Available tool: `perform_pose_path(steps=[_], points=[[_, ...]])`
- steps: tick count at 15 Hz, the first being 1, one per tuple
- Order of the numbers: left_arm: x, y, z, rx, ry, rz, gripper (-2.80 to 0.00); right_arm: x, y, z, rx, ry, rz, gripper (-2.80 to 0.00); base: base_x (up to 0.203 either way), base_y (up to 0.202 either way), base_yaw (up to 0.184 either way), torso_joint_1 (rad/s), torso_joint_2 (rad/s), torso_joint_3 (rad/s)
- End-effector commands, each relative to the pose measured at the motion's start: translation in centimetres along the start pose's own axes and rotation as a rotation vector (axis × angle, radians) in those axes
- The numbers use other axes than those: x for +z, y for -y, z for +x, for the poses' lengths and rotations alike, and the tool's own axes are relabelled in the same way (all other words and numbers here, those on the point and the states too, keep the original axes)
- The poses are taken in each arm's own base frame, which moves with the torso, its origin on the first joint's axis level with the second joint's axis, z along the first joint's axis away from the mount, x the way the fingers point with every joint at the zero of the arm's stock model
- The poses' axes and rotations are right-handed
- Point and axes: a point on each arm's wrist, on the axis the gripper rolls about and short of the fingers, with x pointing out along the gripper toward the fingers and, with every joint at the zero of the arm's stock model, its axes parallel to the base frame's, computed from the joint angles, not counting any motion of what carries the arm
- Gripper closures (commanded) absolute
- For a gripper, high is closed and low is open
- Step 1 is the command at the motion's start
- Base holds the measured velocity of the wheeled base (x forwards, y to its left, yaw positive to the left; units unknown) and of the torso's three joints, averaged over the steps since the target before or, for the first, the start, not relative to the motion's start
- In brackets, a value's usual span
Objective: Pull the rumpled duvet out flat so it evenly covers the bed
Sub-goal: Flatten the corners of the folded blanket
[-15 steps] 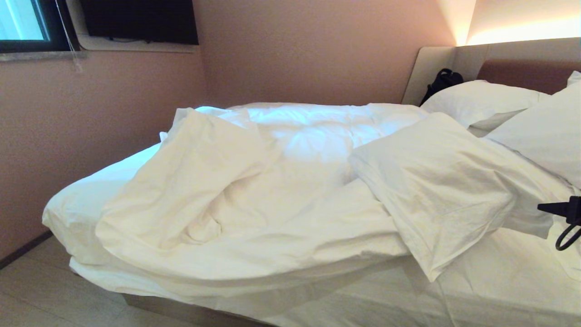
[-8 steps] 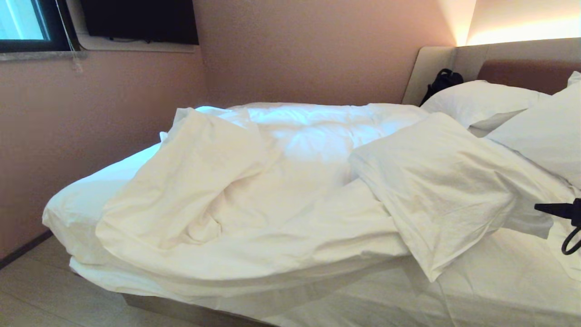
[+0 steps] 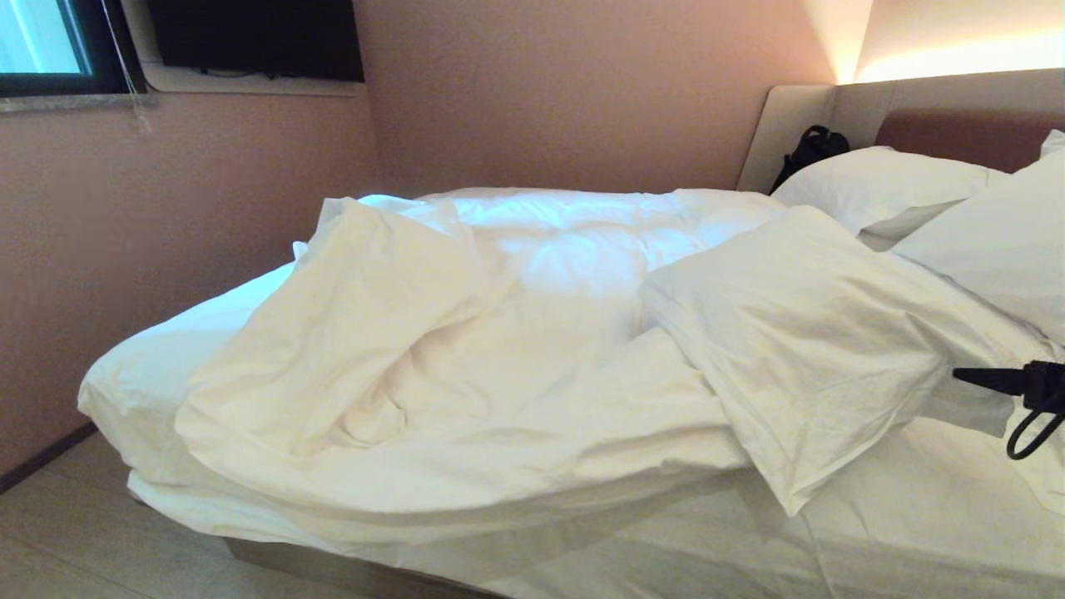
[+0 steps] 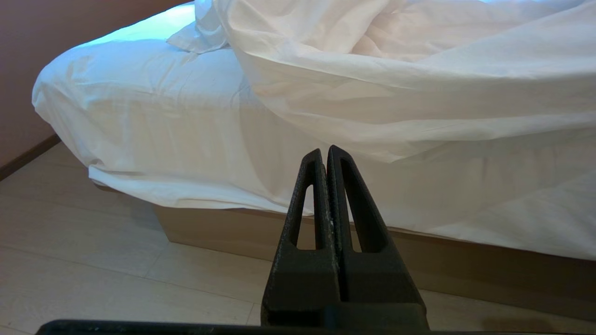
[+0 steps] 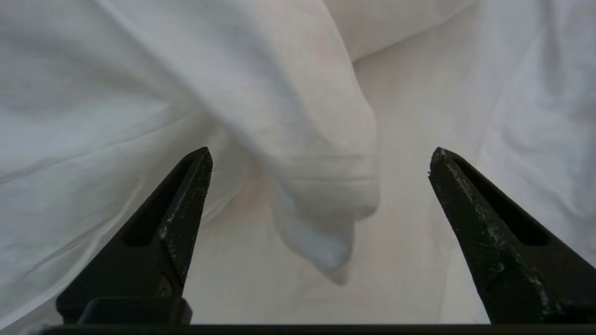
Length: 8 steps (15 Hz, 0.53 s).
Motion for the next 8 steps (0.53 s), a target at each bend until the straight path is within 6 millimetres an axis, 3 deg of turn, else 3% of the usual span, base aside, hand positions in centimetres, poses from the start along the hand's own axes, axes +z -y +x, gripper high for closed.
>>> perform_pose_path(steps=[1, 8], points=[[0.0, 0.0, 0.0, 0.001, 0.0, 0.0, 0.0, -0.8, 0.4, 1.5, 0.028, -0.029, 0.019, -2.8, 0.0, 0.0, 0.0, 0.0, 0.0, 0.0], [0.0, 0.0, 0.0, 0.001, 0.0, 0.0, 0.0, -1.5, 1.2, 4.2, 0.083, -0.046, 0.046, -2.8, 0.0, 0.0, 0.0, 0.0, 0.0, 0.0]])
